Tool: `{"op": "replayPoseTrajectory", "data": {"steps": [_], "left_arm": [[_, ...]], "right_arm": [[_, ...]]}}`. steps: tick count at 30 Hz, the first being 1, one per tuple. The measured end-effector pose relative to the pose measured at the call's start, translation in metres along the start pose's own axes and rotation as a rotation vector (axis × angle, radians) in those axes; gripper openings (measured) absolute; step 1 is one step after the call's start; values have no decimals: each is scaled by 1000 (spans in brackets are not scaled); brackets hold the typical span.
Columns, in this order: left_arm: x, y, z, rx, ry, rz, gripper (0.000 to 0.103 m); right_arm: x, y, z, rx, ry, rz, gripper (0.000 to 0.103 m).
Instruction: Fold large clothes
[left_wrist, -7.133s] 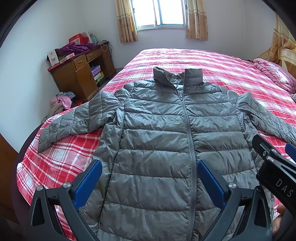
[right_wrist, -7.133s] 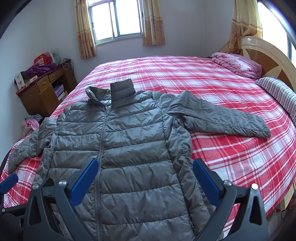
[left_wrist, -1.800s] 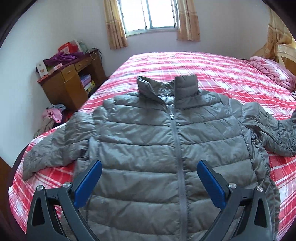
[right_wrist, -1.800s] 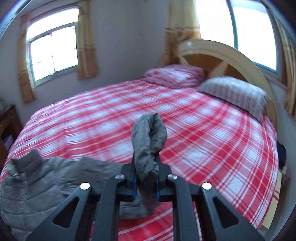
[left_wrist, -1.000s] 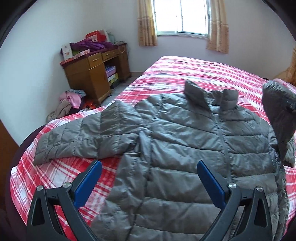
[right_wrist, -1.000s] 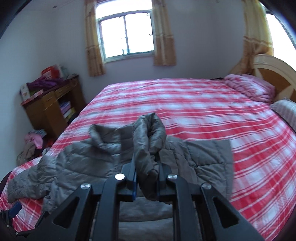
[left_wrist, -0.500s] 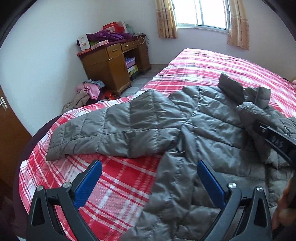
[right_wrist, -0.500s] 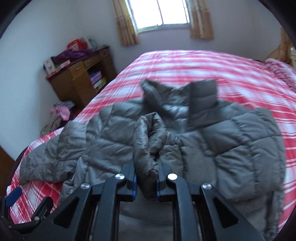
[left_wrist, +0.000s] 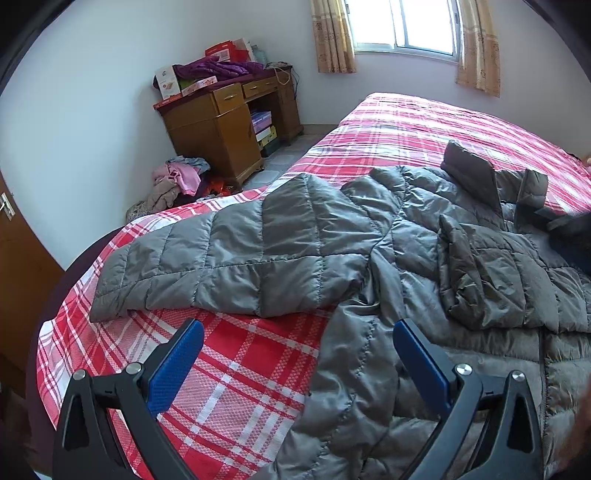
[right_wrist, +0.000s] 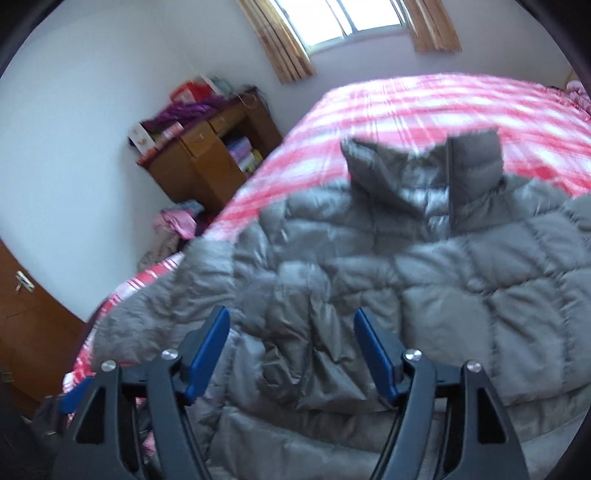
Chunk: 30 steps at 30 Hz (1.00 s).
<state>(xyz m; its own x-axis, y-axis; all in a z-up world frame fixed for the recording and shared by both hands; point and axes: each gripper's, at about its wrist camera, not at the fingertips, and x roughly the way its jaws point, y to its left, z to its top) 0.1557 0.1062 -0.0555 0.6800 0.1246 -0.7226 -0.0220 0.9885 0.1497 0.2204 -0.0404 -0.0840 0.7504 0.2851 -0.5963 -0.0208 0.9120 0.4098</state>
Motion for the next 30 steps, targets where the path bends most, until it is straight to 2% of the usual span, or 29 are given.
{"op": "replayPoseTrajectory", "data": {"steps": [1, 2, 4, 6, 8, 10, 12, 14, 17, 21, 23, 26, 30], "left_arm": [[-1, -2, 0, 4, -5, -4, 102], [-2, -4, 1, 9, -9, -9, 102], [-3, -12, 5, 18, -13, -18, 102], [-3, -23, 10, 34, -10, -36, 102], [-2, -43, 17, 67, -25, -57, 102], [1, -59, 23, 79, -37, -41, 102], [8, -76, 31, 70, -40, -27, 102], [18, -96, 37, 77, -46, 1, 102], [39, -118, 40, 98, -43, 77, 102], [72, -125, 34, 75, 30, 135, 102], [81, -122, 29, 58, 41, 135, 102], [88, -123, 20, 57, 8, 136, 102], [92, -126, 18, 65, 7, 147, 102]], "right_arm": [[-12, -2, 2, -8, -32, -4, 68], [-32, -9, 5, -20, -84, -30, 59], [-62, -26, 8, -39, -134, -127, 51], [-91, -58, 11, -25, -161, -254, 51], [-109, -90, 14, -1, -167, -343, 51], [-127, -129, 17, 63, -178, -437, 51], [-137, -168, 19, 147, -166, -493, 50], [-133, -193, 15, 209, -131, -496, 45], [-107, -213, 3, 268, -41, -467, 45], [-95, -226, -22, 326, -12, -456, 45], [-87, -227, -28, 301, 0, -468, 45], [-83, -226, -33, 242, -14, -503, 45], [-80, -224, -33, 203, 2, -545, 45]]}}
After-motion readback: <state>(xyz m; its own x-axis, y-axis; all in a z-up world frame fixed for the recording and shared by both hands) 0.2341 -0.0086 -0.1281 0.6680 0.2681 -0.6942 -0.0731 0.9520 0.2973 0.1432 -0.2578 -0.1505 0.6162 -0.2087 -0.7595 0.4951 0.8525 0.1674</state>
